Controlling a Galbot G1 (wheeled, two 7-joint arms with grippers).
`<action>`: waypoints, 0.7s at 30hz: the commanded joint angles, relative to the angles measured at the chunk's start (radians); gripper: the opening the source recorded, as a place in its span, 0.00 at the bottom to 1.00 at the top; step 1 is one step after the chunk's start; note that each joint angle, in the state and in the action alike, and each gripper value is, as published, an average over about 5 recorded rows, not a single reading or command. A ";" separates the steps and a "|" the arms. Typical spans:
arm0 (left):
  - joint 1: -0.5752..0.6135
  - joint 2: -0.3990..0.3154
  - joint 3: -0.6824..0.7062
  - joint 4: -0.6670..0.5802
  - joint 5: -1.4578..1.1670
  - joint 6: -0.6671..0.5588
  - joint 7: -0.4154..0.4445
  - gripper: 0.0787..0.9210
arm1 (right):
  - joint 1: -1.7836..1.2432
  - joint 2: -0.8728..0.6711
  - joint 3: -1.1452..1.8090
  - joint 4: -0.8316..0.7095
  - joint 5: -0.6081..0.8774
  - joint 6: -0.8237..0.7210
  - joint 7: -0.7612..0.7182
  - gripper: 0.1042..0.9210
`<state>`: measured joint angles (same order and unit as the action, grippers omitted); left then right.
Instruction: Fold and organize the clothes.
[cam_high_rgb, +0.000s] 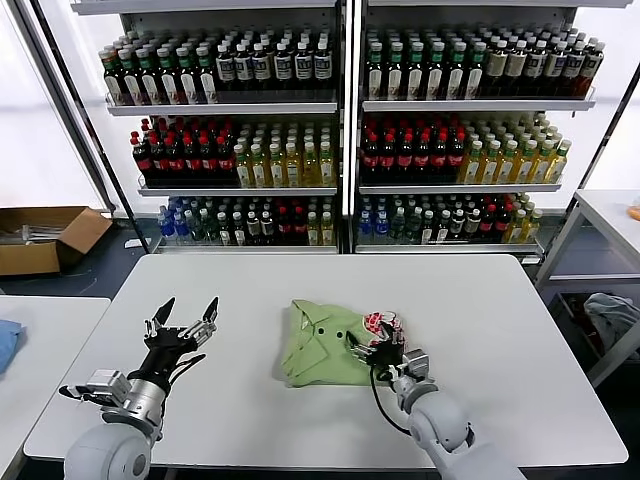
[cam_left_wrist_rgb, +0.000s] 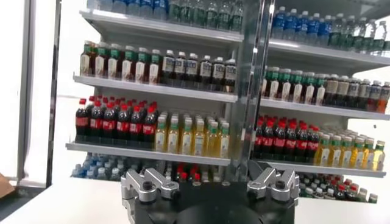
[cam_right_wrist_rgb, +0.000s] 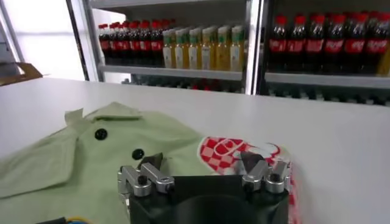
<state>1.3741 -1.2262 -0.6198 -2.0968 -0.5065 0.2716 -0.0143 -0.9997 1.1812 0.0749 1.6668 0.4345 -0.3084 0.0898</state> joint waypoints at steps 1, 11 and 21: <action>0.014 0.001 -0.007 0.001 -0.014 -0.002 0.000 0.88 | 0.069 0.095 -0.042 0.019 0.043 0.010 0.052 0.88; 0.009 0.001 0.000 -0.001 -0.018 0.000 -0.001 0.88 | 0.111 0.175 -0.117 -0.141 -0.035 -0.085 0.051 0.88; 0.007 0.006 -0.006 -0.002 -0.035 -0.003 0.001 0.88 | 0.108 0.131 -0.104 0.018 -0.040 -0.112 0.066 0.88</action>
<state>1.3823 -1.2210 -0.6271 -2.0985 -0.5337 0.2699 -0.0143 -0.9080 1.3118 -0.0162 1.5958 0.4104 -0.3938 0.1372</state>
